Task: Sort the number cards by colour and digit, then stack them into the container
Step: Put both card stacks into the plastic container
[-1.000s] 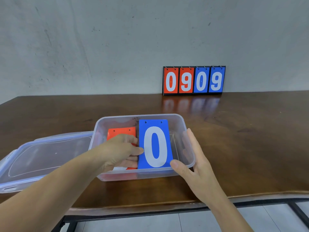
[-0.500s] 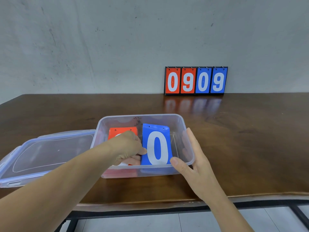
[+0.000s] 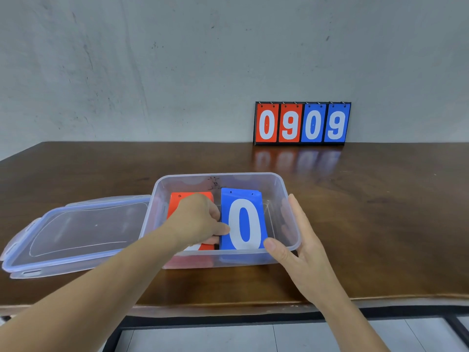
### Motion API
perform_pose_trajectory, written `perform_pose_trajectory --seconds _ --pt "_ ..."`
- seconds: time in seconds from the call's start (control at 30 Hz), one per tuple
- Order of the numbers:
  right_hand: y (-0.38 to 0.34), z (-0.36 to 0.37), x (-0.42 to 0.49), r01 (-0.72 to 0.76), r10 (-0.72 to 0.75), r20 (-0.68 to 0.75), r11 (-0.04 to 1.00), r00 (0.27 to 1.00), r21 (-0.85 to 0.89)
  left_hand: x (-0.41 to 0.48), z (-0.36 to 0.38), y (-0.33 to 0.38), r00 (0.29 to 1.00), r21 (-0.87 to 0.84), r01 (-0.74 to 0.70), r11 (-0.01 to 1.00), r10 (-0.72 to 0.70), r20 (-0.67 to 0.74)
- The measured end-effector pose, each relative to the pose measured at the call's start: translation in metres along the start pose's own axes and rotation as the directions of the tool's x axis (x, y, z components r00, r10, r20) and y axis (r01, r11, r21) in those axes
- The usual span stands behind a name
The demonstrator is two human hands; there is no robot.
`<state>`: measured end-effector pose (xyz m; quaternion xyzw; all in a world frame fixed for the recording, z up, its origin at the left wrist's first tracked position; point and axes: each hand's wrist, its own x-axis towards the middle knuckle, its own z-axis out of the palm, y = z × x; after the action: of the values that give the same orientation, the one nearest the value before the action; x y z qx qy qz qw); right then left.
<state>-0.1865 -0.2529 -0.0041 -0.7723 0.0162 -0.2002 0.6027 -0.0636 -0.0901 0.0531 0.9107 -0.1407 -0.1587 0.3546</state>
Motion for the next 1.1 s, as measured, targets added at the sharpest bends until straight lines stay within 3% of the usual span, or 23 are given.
perform_pose_trajectory --seconds 0.23,0.47,0.57,0.7,0.83,1.1 --pt "0.002 0.000 0.000 0.014 -0.014 -0.006 1.000 1.000 -0.012 -0.007 -0.004 -0.001 0.994 0.175 -0.085 0.981 0.097 -0.057" --pt "0.004 -0.001 0.001 0.033 -0.034 -0.026 0.998 0.999 -0.052 -0.007 -0.011 -0.004 0.982 0.143 -0.129 0.981 0.147 -0.122" --pt "0.006 -0.001 0.001 0.039 -0.041 -0.029 0.996 0.999 -0.076 -0.002 -0.010 -0.003 0.960 0.149 -0.230 0.962 0.249 -0.125" --pt "0.007 0.000 0.000 0.055 -0.061 -0.053 0.993 0.997 -0.100 0.002 0.000 0.005 0.876 0.305 -0.480 0.823 0.469 0.113" --pt "0.010 0.000 0.001 0.058 -0.065 -0.063 0.993 0.996 -0.104 0.011 0.007 0.008 0.814 0.384 -0.580 0.718 0.489 0.315" --pt "0.010 -0.001 0.005 0.035 -0.037 -0.044 0.998 0.998 -0.055 0.034 0.015 0.004 0.774 0.447 -0.624 0.641 0.423 0.472"
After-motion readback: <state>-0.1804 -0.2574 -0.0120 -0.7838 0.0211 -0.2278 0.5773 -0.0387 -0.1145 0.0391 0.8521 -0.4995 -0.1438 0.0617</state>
